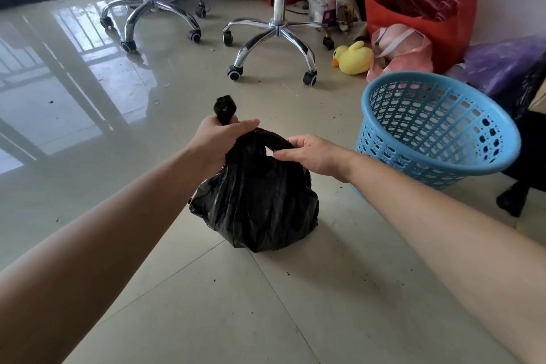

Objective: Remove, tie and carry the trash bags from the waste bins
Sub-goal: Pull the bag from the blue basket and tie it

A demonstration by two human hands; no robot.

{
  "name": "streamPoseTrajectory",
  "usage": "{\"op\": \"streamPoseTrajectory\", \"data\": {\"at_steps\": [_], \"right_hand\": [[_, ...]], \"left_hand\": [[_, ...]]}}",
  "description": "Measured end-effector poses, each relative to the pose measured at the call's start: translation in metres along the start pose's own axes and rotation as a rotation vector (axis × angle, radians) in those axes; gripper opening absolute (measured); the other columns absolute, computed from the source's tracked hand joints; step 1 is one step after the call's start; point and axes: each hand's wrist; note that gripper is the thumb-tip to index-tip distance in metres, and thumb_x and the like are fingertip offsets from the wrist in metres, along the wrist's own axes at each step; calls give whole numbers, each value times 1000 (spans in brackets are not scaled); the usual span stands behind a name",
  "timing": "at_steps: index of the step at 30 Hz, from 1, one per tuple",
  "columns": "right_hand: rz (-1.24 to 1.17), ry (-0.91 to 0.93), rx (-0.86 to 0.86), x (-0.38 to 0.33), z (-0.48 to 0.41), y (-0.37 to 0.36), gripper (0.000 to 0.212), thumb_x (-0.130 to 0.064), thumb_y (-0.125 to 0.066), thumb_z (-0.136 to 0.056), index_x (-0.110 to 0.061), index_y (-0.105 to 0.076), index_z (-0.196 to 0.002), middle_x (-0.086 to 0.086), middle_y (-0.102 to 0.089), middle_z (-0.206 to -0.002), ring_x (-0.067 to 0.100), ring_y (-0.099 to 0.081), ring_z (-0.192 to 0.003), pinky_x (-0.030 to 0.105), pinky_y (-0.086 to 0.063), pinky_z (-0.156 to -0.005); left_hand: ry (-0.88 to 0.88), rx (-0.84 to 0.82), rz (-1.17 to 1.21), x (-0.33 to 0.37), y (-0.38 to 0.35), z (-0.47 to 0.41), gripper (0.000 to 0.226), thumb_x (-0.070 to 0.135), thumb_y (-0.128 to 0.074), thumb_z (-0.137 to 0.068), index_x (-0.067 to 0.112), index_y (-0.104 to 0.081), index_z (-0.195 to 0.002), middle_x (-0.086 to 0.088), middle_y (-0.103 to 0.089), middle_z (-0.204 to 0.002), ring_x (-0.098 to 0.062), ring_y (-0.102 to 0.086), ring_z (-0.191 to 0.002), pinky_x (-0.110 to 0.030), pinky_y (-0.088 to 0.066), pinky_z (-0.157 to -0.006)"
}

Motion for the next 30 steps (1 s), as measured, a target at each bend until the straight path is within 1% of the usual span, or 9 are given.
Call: {"op": "streamPoseTrajectory", "data": {"at_steps": [3, 5, 9, 12, 15, 18, 21, 26, 30], "right_hand": [[-24, -16, -71, 3, 0, -4, 27, -35, -66, -93, -17, -71, -114, 0, -76, -109, 17, -71, -103, 31, -50, -100], [-30, -52, -108, 4, -1, -10, 29, -36, -68, -91, -20, -71, -115, -1, -75, -110, 16, -71, -103, 31, -50, -100], [48, -133, -235, 7, 3, -16, 28, -37, -65, -87, -18, -68, -107, -1, -74, -105, 16, -69, -93, 25, -48, -76], [-166, -161, -323, 7, 5, -13, 30, -41, -56, -81, -19, -62, -101, -2, -58, -82, 18, -54, -80, 29, -41, -73], [-417, -146, -212, 6, 3, -5, 73, -61, -50, -86, -22, -40, -147, 5, -58, -119, 20, -52, -117, 35, -40, -102], [-521, -54, -51, 0, 3, -6, 66, -63, -42, -95, -18, -42, -144, 3, -48, -145, 22, -43, -134, 44, -31, -112], [-772, 4, 210, -7, -4, -6, 33, -41, -40, -105, -14, -57, -113, 4, -60, -124, 21, -56, -119, 44, -44, -106], [-1233, 51, 402, -28, -14, -2, 35, -26, -33, -106, -3, -59, -98, 10, -67, -95, 24, -64, -97, 37, -52, -93], [-1333, 73, 458, -37, -15, -6, 41, -21, -27, -106, -1, -59, -89, 9, -72, -76, 26, -66, -83, 34, -54, -82]], "left_hand": [[18, 102, 215, -1, -1, -6, 38, -13, -60, -83, 15, -41, -65, -11, -66, -85, -27, -68, -82, -41, -59, -75], [50, 141, 324, 1, -3, -9, 38, -20, -47, -77, 14, -41, -60, -9, -60, -75, -25, -61, -75, -44, -56, -78], [38, 32, 357, 0, -3, -4, 37, -21, -38, -70, 11, -37, -51, -9, -49, -65, -26, -49, -67, -53, -50, -78], [34, -43, 358, 0, 3, -3, 33, -19, -41, -65, 11, -34, -54, -9, -49, -67, -28, -48, -72, -57, -49, -81], [11, -87, 330, 3, 4, -5, 36, -20, -40, -66, 13, -35, -52, -8, -49, -67, -26, -47, -72, -57, -48, -84], [20, -113, 270, 4, -1, -2, 32, -16, -42, -67, 14, -39, -56, -7, -53, -70, -25, -51, -73, -47, -50, -81], [104, -118, 271, 8, -7, -2, 20, 3, -48, -83, 12, -47, -65, -10, -58, -83, -25, -57, -76, -36, -53, -71], [127, -17, 686, 28, -22, -10, 55, 44, -31, -105, 13, -42, -62, -19, -70, -107, -30, -60, -105, -44, -41, -107], [148, 147, 907, 29, -34, -7, 57, 40, -24, -108, 12, -36, -60, -20, -71, -76, -31, -67, -90, -45, -48, -93]]}}
Point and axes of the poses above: each hand's wrist, its own z-axis away from the middle knuckle, its own y-axis out of the back of the hand, x = y × z
